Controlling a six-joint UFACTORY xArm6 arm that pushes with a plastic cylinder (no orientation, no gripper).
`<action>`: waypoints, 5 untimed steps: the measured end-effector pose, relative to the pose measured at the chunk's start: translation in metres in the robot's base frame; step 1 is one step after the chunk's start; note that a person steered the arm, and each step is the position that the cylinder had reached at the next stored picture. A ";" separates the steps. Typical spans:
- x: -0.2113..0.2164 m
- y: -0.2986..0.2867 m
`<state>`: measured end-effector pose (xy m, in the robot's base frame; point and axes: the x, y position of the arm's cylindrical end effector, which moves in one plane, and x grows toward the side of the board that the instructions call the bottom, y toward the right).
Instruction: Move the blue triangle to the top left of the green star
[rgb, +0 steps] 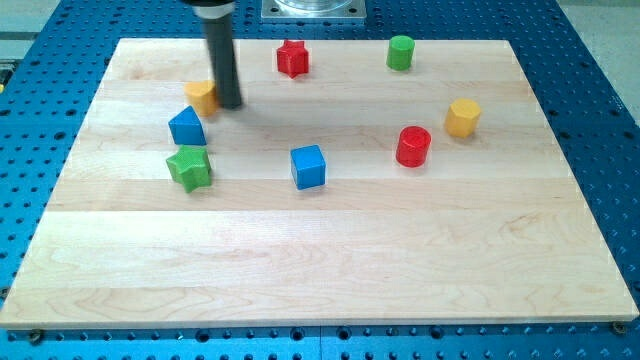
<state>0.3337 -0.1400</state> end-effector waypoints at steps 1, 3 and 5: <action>0.006 -0.024; 0.033 -0.022; 0.029 -0.002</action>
<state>0.3630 -0.1415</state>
